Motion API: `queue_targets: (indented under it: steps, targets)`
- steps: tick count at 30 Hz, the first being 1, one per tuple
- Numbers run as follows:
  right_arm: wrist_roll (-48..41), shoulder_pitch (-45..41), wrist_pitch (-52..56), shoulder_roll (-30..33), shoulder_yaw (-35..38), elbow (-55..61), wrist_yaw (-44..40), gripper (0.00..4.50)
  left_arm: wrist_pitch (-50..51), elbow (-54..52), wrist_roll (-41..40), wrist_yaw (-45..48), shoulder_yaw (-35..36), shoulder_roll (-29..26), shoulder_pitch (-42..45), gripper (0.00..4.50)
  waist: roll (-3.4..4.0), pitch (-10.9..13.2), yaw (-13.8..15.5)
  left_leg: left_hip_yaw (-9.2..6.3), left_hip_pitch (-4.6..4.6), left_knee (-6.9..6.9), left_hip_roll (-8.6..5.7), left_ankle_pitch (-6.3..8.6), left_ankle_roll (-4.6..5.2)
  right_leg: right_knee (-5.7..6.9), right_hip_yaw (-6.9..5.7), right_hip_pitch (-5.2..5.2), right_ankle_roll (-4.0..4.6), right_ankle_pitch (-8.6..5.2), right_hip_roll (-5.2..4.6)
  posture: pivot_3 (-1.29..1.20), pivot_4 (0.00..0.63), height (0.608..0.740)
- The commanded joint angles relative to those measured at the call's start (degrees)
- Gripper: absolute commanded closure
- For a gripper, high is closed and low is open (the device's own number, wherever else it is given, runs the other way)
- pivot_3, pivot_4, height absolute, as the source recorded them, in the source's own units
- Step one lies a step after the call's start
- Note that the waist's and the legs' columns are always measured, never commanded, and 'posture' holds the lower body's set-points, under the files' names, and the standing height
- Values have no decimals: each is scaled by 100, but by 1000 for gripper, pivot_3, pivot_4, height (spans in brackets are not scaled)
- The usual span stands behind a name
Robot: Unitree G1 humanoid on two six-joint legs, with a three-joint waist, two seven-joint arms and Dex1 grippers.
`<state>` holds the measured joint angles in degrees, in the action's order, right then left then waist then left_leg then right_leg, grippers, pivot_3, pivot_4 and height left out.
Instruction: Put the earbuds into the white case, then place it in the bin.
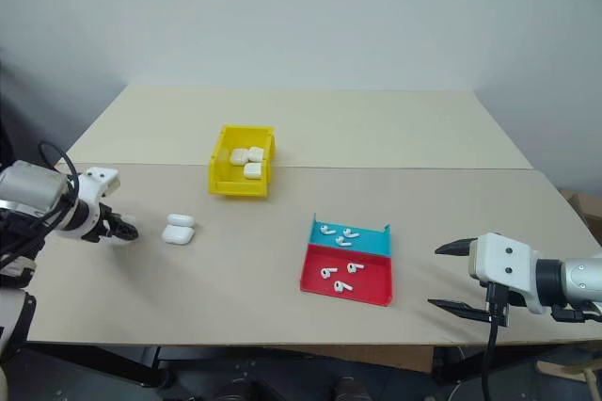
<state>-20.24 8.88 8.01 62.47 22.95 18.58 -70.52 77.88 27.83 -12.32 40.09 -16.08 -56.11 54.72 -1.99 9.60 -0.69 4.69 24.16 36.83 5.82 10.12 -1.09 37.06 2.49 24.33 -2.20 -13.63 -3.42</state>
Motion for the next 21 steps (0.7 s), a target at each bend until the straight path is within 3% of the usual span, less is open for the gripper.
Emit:
queue_targets:
  steps: [1,6,9,11,14,18,21]
  targets:
    - [-79,-155,14,103,226,62,-34,0,128,-1377,-313,70,899,-280,-77,1695,0,0,3,0,2,0,0,0,0,0,0,2,1,1,-1,0,150,740]
    - [-186,-559,185,313,130,13,-132,0,-279,-3459,-967,128,2170,14,-790,1695,2,-1,1,2,-3,0,0,0,0,1,1,-4,10,6,-3,0,150,740]
    - [-328,-910,710,589,-32,123,-134,0,-515,-4555,-1651,214,3070,670,-1077,1695,2,-1,2,1,-10,5,0,-1,0,3,1,-11,8,6,-2,0,150,740]
    - [-390,-1092,909,749,-127,252,-214,0,-1338,-5168,-2092,392,3564,1295,-1488,1695,2,-1,2,1,-9,7,0,-1,0,2,1,-12,10,8,-2,0,150,740]
    - [-378,-1391,999,981,-373,361,-337,0,-2552,-5565,-2309,585,3637,2033,-2017,1695,7,-5,-8,2,-10,7,0,0,0,1,4,-15,30,19,-3,0,150,740]
    - [-73,-2335,1796,1508,-1425,664,-179,0,-4659,-5321,-1930,1183,3074,2774,-2857,1695,29,-17,-35,7,-21,6,0,-1,1,3,13,-17,32,21,-1,0,150,740]
    - [162,-2923,1992,1460,-2044,796,-108,0,-5266,-5063,-1879,975,2961,3268,-3108,1695,26,-17,-11,7,-28,8,1,-1,1,2,12,-22,31,18,0,0,150,740]
